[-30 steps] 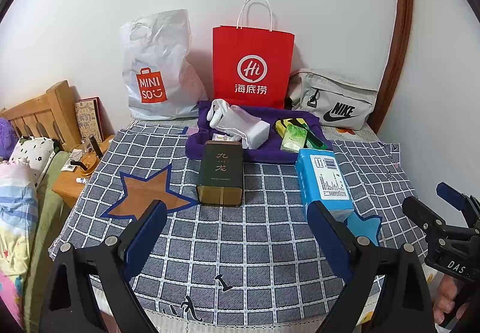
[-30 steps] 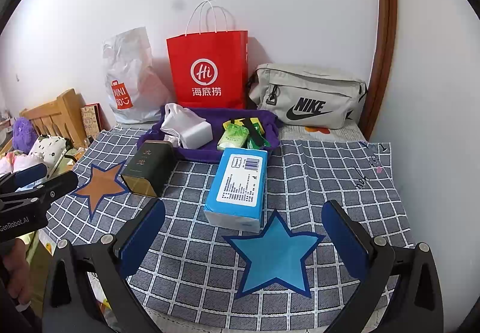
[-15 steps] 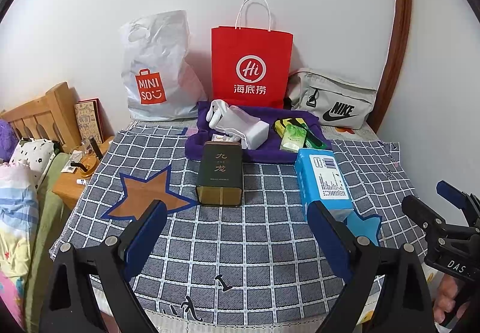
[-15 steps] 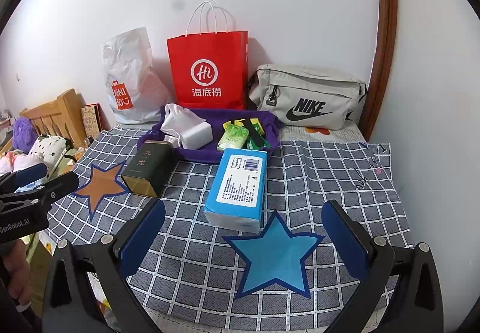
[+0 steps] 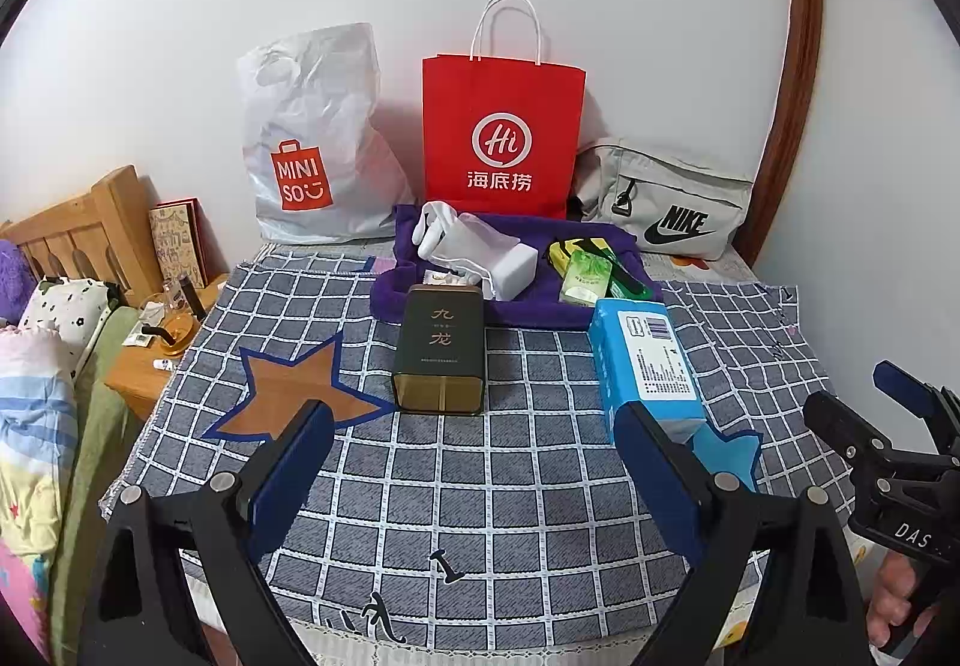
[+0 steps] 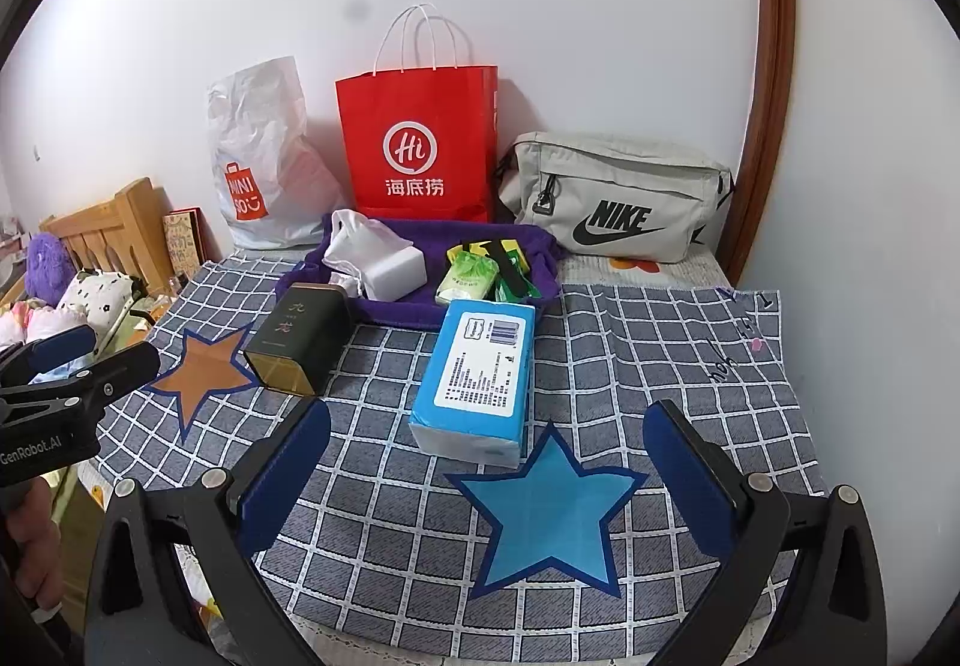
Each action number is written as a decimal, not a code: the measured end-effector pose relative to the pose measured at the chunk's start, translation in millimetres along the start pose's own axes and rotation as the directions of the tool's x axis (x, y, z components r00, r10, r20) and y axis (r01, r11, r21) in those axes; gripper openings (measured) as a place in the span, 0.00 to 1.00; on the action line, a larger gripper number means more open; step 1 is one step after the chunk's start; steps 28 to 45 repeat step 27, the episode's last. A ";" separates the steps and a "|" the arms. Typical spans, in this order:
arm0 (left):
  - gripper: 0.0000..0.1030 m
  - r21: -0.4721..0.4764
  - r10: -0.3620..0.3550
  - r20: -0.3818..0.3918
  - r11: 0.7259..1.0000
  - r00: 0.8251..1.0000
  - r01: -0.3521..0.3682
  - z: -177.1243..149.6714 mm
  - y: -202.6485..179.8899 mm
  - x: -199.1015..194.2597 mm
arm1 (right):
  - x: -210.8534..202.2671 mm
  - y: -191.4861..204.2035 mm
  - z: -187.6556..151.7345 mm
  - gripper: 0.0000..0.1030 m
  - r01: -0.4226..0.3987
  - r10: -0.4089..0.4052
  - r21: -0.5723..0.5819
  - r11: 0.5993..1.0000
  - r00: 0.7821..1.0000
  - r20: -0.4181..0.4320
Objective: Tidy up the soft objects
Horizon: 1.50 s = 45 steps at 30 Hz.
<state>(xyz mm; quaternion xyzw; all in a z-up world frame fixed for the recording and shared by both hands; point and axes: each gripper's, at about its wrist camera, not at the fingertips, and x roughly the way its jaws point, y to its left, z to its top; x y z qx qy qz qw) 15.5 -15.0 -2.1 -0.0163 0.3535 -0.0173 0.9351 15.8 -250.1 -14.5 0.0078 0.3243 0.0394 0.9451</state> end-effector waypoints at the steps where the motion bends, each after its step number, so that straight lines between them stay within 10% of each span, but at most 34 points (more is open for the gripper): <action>1: 0.92 0.000 0.000 0.001 1.000 1.000 0.000 -0.1 0.0 -0.3 | 0.0 -0.4 0.5 1.00 0.001 -0.001 0.000 1.000 1.000 0.001; 45: 0.92 0.008 -0.001 -0.002 1.000 1.000 0.001 2.7 -0.7 2.2 | -2.4 -0.9 1.2 1.00 -0.001 0.001 -0.007 1.000 1.000 0.006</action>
